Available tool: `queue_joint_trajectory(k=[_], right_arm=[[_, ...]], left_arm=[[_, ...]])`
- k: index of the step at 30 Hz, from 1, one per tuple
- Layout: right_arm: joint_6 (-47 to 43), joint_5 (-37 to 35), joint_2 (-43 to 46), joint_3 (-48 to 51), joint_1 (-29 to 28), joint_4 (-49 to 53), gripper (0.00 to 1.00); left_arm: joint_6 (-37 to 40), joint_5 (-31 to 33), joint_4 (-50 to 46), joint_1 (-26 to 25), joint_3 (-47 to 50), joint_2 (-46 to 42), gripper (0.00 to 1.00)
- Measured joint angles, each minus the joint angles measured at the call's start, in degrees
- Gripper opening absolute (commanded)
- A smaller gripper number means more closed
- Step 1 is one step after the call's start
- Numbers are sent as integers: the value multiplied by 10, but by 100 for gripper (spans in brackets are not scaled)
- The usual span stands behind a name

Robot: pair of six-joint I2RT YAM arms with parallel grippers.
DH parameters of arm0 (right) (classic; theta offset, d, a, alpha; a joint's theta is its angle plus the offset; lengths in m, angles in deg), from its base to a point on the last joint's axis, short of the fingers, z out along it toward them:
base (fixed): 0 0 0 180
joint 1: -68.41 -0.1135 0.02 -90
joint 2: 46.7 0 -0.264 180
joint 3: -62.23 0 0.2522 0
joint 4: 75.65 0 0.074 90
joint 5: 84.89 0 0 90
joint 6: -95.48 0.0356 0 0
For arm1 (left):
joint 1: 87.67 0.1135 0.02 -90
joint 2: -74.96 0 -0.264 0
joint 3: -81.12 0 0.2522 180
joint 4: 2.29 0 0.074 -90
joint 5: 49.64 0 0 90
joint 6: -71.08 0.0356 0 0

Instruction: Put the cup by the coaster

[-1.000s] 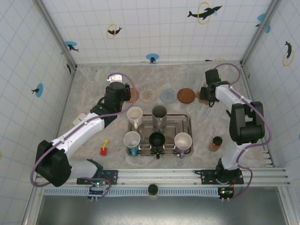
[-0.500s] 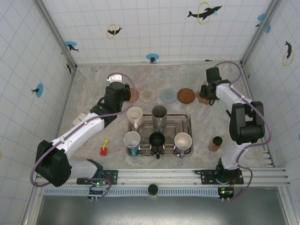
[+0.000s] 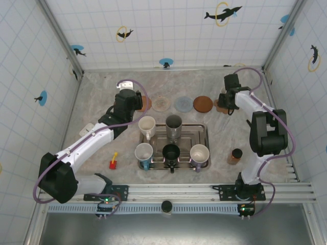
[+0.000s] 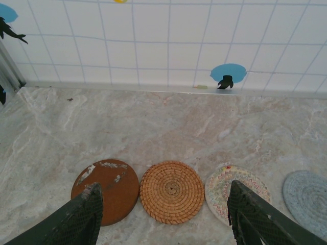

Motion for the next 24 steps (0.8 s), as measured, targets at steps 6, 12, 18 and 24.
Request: queue_joint_trajectory(k=[6,12,18,24], right_arm=[[0,0,0,0,4,1,0],[0,0,-2,0,4,2,0],[0,1,-2,0,4,2,0],[3,2,-2,0,4,3,15]], left_arm=[[0,0,0,0,0,0,65],[0,0,0,0,0,0,65],[0,0,0,0,0,0,65],[0,0,0,0,0,0,65]])
